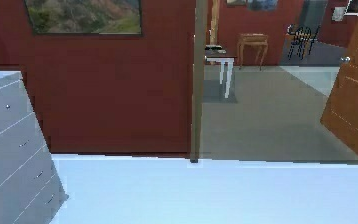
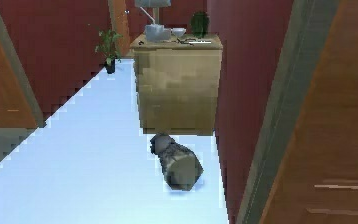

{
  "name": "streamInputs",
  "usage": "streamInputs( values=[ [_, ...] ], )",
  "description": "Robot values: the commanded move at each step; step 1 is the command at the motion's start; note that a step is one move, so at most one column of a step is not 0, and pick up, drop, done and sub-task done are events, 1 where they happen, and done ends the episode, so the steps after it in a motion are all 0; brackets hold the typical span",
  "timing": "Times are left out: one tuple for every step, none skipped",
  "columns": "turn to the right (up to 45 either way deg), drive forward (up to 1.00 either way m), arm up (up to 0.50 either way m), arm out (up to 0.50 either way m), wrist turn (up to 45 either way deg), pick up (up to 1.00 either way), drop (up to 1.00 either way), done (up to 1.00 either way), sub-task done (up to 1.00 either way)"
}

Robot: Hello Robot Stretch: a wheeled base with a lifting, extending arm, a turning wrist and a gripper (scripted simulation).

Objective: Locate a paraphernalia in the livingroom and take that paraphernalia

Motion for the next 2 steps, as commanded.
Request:
streamInputs(
  values=[
    [33.0, 0.0, 0.0, 0.0, 0.0, 0.0, 0.0, 0.0, 0.0],
    [0.0, 1.0, 0.0, 0.0, 0.0, 0.0, 0.0, 0.0, 0.0]
  ],
)
